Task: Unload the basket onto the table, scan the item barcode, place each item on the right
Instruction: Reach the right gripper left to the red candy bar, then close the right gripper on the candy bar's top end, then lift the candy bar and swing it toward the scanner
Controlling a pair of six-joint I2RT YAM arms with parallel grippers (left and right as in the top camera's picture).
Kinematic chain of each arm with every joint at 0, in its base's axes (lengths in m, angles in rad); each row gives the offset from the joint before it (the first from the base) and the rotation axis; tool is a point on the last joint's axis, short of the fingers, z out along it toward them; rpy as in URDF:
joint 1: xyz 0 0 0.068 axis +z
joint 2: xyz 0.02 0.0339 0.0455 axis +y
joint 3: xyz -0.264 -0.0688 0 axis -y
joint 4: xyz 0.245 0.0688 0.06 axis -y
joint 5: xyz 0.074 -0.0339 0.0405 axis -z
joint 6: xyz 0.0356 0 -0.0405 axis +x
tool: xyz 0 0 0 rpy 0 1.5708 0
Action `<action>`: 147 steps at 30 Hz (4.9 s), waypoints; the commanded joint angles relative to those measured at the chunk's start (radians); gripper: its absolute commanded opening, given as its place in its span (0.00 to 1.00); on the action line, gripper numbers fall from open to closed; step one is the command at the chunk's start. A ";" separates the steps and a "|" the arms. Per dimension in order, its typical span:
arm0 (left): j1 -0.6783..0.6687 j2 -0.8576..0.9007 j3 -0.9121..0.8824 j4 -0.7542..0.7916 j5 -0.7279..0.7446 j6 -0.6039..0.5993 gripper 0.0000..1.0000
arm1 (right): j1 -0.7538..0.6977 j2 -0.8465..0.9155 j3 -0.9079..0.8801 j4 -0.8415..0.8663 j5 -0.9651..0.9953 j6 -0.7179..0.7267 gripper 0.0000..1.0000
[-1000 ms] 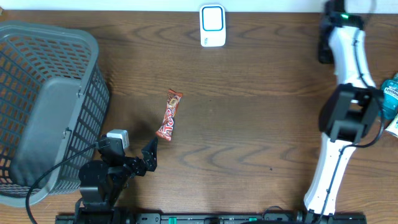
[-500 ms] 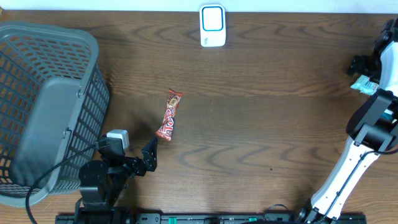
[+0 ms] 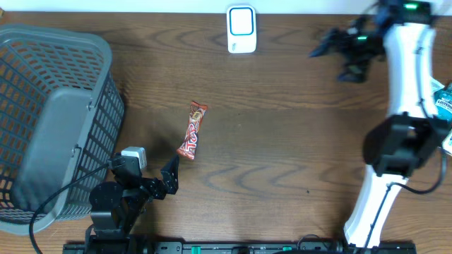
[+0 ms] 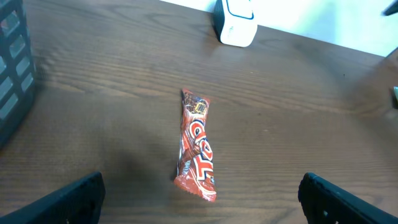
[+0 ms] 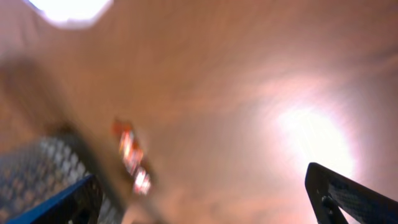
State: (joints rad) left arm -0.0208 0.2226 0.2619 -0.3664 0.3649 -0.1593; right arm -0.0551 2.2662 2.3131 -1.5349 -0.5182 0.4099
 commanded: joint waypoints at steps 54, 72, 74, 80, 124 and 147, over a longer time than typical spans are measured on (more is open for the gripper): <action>-0.002 -0.003 0.003 0.000 0.009 0.009 0.99 | 0.848 0.332 0.008 0.210 0.588 0.169 0.01; -0.002 -0.003 0.003 0.000 0.009 0.009 0.99 | 0.888 0.180 -0.007 0.068 0.618 0.172 0.01; -0.002 -0.003 0.003 0.000 0.009 0.009 1.00 | 0.893 0.180 -0.013 0.068 0.629 0.200 0.01; -0.002 -0.003 0.003 0.000 0.009 0.009 0.99 | 0.894 0.192 -0.059 0.085 0.647 0.241 0.01; -0.002 -0.003 0.003 0.000 0.009 0.009 0.99 | 0.931 0.218 -0.219 0.291 0.801 0.406 0.56; -0.002 -0.003 0.003 0.000 0.009 0.009 0.99 | 0.818 0.254 -0.288 0.133 0.620 0.259 0.01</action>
State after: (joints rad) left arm -0.0208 0.2226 0.2619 -0.3668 0.3649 -0.1593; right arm 0.8288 2.4741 2.0563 -1.4059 0.2783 0.7815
